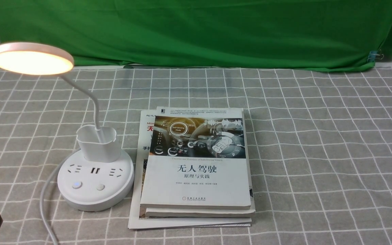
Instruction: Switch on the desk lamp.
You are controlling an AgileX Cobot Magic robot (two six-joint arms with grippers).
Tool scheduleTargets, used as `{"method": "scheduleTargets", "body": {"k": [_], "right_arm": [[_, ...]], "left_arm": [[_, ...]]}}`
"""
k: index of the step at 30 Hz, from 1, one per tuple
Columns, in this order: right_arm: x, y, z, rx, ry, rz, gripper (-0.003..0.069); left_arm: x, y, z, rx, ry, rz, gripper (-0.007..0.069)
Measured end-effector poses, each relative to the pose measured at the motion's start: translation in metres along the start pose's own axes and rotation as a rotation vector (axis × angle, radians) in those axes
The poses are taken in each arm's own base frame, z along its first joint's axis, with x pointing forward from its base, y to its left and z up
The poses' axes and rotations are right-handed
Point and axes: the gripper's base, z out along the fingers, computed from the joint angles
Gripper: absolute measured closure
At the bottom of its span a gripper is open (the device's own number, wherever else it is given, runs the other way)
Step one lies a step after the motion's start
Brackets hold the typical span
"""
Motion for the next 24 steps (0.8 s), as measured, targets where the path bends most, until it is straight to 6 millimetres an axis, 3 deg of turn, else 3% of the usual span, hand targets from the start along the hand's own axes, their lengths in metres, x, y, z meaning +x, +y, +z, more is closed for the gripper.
{"method": "scheduleTargets", "body": {"k": [24], "right_arm": [[0.0000, 0.0000, 0.0001, 0.000, 0.001, 0.000, 0.0414]], "left_arm": [[0.0000, 0.0000, 0.0000, 0.000, 0.000, 0.012, 0.0606]]}}
